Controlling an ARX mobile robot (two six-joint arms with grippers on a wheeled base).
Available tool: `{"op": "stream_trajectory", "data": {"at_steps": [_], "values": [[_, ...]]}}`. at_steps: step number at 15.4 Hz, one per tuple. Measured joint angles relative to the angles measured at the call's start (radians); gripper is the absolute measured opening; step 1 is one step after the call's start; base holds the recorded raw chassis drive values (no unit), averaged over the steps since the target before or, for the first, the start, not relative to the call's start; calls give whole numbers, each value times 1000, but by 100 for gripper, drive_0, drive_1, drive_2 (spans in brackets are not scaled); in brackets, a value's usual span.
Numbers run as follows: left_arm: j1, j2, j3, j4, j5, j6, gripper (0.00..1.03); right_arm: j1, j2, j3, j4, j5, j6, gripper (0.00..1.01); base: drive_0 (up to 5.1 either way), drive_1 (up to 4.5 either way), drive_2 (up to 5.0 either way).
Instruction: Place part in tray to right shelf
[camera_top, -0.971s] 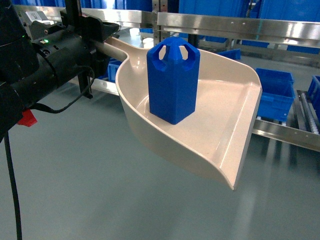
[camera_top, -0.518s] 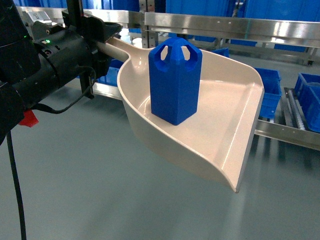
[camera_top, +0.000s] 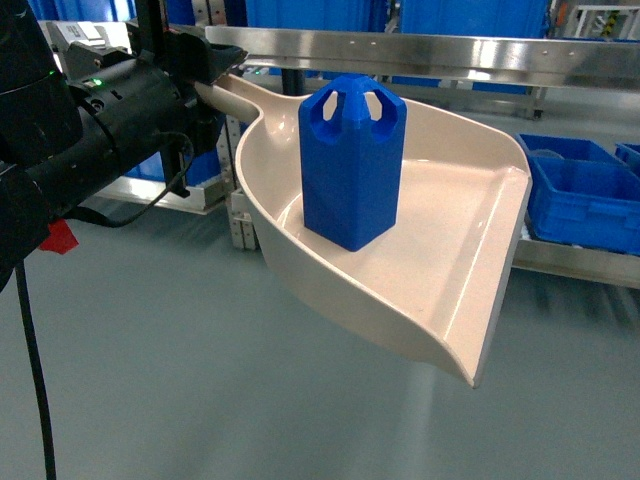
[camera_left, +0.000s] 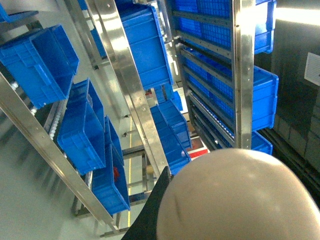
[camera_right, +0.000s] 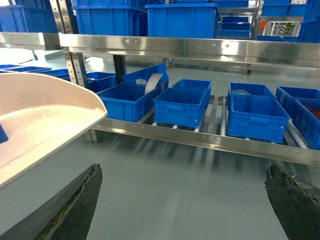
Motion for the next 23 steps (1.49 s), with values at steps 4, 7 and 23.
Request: {"op": "stream_trajectory", "data": {"at_steps": [4,7,23], "values": [[4,0,0,0,-2,0,12,0,0,0,0,0,0,98,-166,-166,-166],[4,0,0,0,-2,0,12,0,0,0,0,0,0,98,-166,-166,-166],[3,0,0,0,-3,0,12,0,0,0,0,0,0,98,-64,-64,-64]]}}
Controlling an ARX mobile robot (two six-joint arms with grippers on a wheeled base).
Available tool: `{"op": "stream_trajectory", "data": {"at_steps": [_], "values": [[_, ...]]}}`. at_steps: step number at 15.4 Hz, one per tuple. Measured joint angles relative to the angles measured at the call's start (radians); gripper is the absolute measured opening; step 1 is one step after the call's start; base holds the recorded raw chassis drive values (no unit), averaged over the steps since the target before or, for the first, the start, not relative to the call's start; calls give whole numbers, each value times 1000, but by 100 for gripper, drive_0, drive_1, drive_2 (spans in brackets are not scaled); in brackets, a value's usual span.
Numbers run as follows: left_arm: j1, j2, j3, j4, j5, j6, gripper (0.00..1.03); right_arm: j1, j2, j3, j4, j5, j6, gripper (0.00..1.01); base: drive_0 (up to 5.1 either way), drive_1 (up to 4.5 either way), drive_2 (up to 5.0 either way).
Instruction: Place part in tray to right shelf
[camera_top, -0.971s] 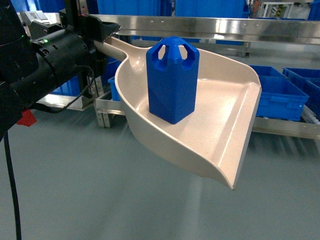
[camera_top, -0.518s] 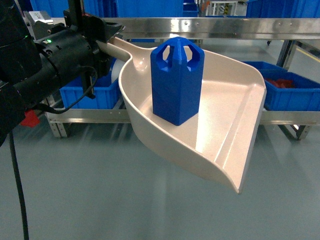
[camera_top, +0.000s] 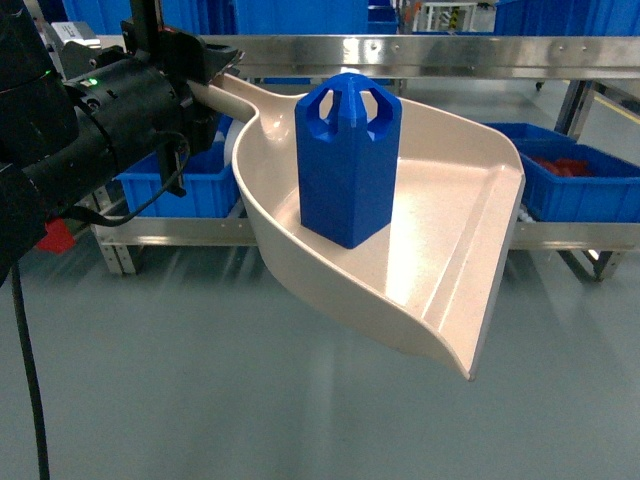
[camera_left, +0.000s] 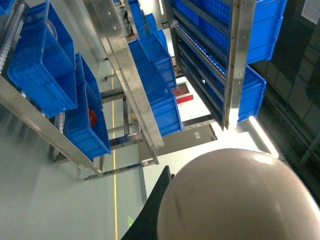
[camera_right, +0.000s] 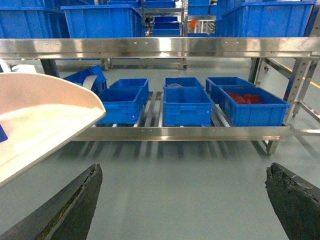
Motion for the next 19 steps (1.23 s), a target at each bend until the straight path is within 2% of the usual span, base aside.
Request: {"op": "stream_trajectory", "data": {"at_steps": [19], "values": [[-1,0,0,0,2,0,12,0,0,0,0,0,0,98,0,0,0]]}}
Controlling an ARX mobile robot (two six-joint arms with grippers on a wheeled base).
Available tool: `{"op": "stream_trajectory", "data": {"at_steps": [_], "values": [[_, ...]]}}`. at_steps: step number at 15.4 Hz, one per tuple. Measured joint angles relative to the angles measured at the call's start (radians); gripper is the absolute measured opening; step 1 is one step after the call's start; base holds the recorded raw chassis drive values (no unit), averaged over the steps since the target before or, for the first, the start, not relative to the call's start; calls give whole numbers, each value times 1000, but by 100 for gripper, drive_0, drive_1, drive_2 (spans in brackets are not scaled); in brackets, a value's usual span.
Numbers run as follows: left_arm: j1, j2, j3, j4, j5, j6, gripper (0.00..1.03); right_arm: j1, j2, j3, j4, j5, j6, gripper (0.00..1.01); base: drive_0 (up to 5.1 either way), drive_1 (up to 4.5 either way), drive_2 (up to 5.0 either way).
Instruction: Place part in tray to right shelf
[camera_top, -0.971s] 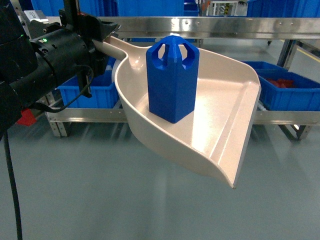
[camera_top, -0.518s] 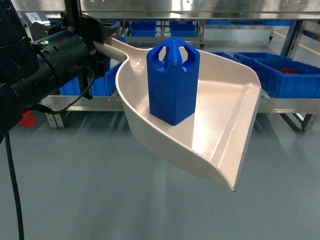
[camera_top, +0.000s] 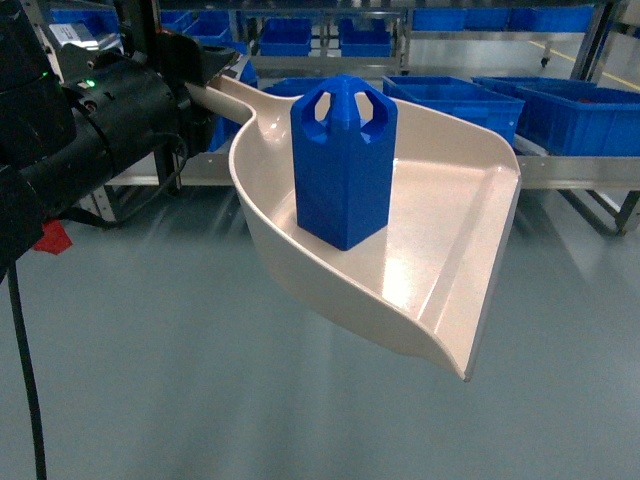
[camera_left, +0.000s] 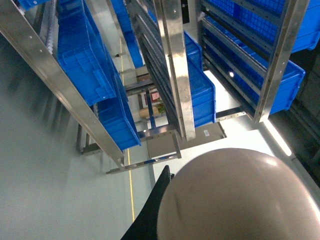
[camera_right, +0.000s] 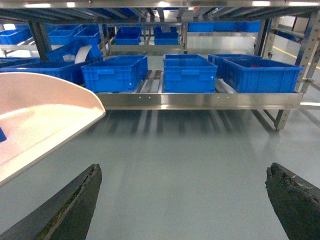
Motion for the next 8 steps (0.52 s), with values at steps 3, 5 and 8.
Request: {"op": "stream_trajectory", "data": {"at_steps": [3,5,8], "values": [[0,0,0,1,0,0,12,0,0,0,0,0,0,98,0,0,0],[0,0,0,1,0,0,12,0,0,0,1,0,0,98,0,0,0],[0,0,0,0,0,0,12,0,0,0,0,0,0,98,0,0,0]]}}
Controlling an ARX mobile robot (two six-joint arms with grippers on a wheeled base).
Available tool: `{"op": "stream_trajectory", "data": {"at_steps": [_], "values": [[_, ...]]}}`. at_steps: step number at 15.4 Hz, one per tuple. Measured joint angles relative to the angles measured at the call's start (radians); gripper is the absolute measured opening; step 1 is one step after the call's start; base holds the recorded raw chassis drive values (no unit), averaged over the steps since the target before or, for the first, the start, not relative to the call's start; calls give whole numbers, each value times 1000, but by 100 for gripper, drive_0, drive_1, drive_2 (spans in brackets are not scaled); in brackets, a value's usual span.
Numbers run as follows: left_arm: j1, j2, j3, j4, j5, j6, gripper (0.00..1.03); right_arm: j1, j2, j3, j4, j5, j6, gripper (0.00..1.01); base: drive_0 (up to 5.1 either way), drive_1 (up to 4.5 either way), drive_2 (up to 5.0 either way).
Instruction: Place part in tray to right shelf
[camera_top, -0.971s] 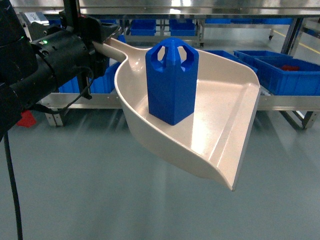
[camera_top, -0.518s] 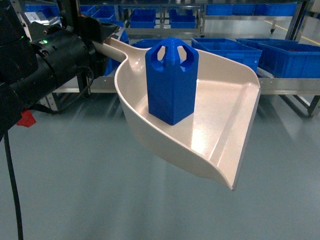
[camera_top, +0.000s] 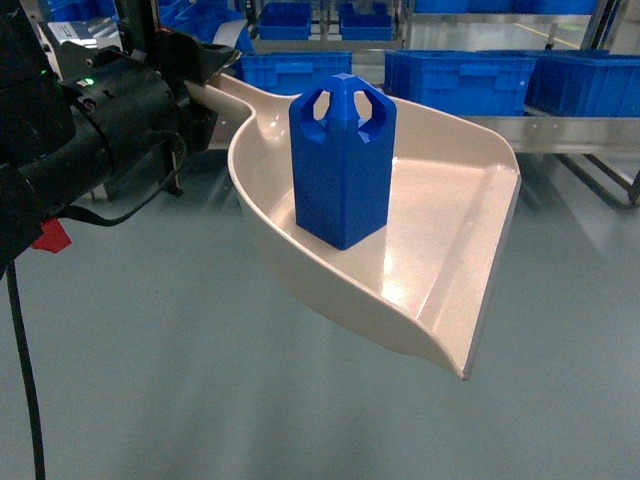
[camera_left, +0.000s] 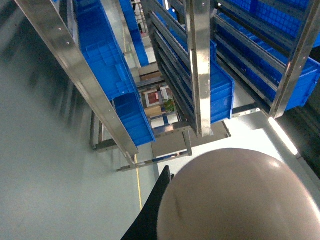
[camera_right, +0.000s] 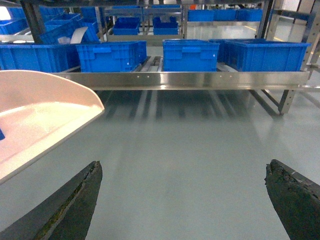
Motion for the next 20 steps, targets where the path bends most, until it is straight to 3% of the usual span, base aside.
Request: {"op": "stream_trajectory", "data": {"at_steps": [9,17,20], "values": [[0,0,-1,0,0,0,12,0,0,0,0,0,0,98,0,0,0],[3,0,-1,4,0,0,12,0,0,0,-2,0,0,98,321,79,-446],[-2,0,-2,5,1,-1,12,0,0,0,2,0,0,98,-3,399,-404]]}}
